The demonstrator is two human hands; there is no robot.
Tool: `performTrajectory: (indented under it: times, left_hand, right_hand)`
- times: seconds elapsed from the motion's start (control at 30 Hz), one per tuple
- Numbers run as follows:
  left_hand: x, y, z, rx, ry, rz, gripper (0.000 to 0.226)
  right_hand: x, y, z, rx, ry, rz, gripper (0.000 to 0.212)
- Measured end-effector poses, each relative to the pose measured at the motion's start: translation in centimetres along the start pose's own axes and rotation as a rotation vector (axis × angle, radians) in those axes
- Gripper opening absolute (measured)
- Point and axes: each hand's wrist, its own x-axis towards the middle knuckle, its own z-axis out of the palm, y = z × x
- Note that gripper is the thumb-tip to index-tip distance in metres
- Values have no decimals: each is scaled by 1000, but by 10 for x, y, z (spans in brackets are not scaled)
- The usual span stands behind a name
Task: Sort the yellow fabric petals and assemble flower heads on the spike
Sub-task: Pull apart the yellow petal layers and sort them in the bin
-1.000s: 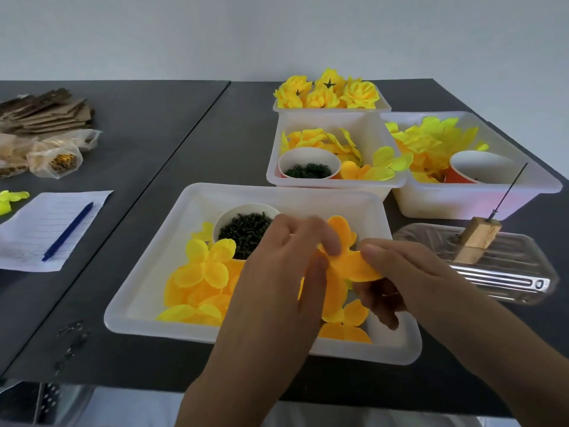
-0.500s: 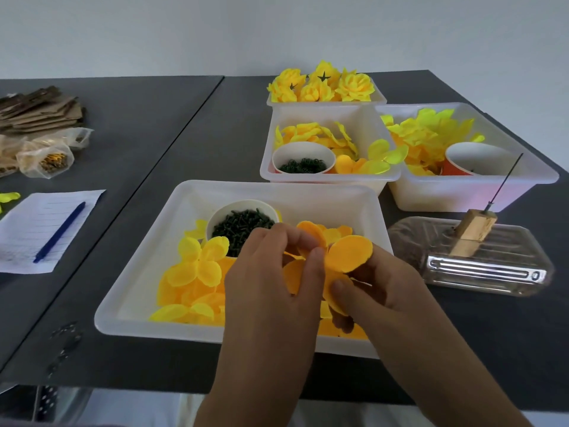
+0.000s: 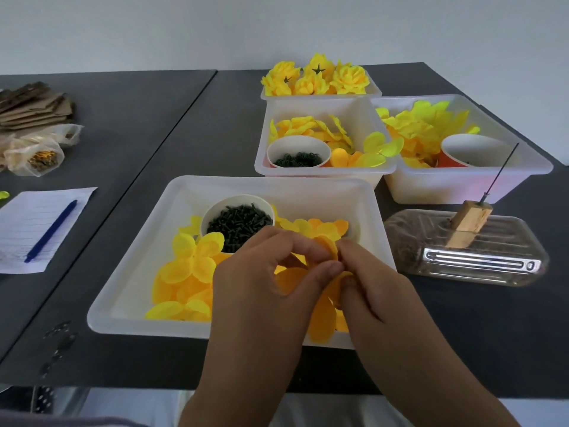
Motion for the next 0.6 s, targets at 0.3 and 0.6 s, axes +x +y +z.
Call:
performTrajectory:
  times: [0.3, 0.6]
  left_hand:
    - [3, 3, -5, -111, -32, -72, 20]
    - [4, 6, -2, -123, -46, -88, 22]
  right_hand:
    - [-1, -2, -4, -78, -20, 3, 26]
    - [2, -2, -9, -105, -24, 4, 8]
